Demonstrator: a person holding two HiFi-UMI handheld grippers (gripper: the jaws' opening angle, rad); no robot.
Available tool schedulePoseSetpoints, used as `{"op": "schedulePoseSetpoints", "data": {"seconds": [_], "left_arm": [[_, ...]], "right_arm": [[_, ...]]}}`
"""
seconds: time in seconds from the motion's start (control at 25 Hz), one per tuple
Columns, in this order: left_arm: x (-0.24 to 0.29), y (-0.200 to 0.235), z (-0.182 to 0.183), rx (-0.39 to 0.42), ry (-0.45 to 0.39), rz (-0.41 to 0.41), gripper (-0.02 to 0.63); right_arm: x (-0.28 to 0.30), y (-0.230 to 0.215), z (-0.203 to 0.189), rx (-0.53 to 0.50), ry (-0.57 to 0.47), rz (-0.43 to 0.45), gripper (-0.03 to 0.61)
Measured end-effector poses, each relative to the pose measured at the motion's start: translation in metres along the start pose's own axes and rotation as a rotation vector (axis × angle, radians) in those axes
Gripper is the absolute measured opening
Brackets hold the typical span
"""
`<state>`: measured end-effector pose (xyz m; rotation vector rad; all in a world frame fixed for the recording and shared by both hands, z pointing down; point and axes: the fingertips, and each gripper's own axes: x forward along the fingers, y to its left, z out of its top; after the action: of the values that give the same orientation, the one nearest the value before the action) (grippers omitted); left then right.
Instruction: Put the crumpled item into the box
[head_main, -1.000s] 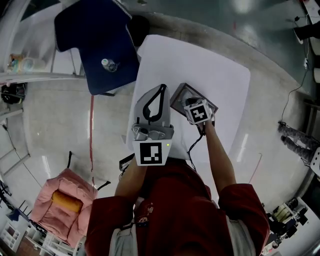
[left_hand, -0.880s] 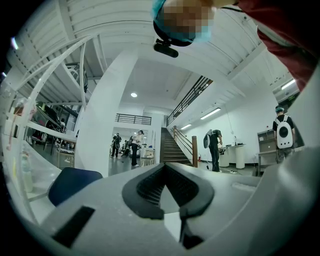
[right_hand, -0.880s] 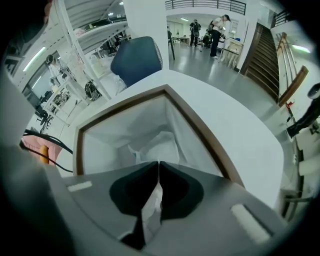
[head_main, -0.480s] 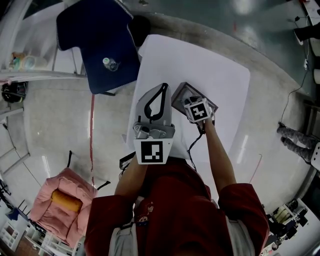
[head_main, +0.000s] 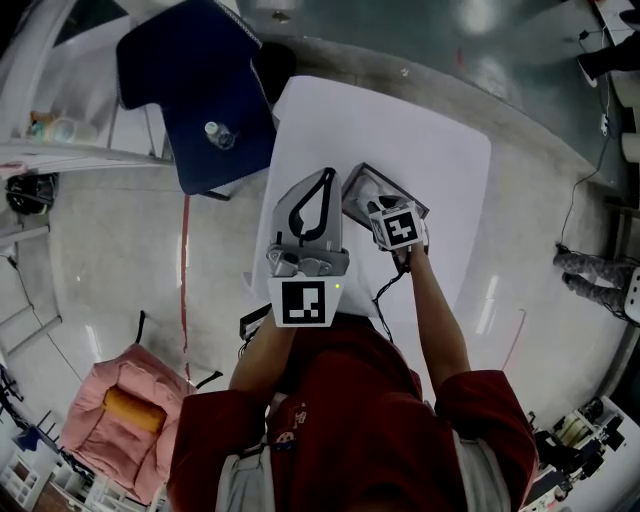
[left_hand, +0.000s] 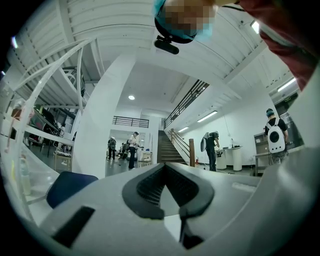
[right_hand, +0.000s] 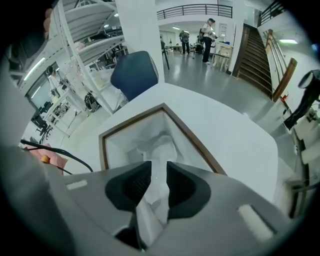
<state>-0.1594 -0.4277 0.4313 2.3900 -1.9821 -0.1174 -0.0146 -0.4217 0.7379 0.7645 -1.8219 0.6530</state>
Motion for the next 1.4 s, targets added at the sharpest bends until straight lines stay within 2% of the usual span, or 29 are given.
{"op": "schedulePoseSetpoints", "data": {"seconds": [0.48, 1.4], "left_arm": [[-0.033, -0.035, 0.02, -0.023, -0.044, 0.008, 0.003], [-0.116, -0.132, 0.057, 0.036, -0.112, -0.007, 0.003]], "right_arm": [[-0.048, 0.008, -0.013, 0.012, -0.143, -0.028, 0.098], [-0.23, 0.042, -0.05, 0.029, -0.606, -0.093, 0.103]]}}
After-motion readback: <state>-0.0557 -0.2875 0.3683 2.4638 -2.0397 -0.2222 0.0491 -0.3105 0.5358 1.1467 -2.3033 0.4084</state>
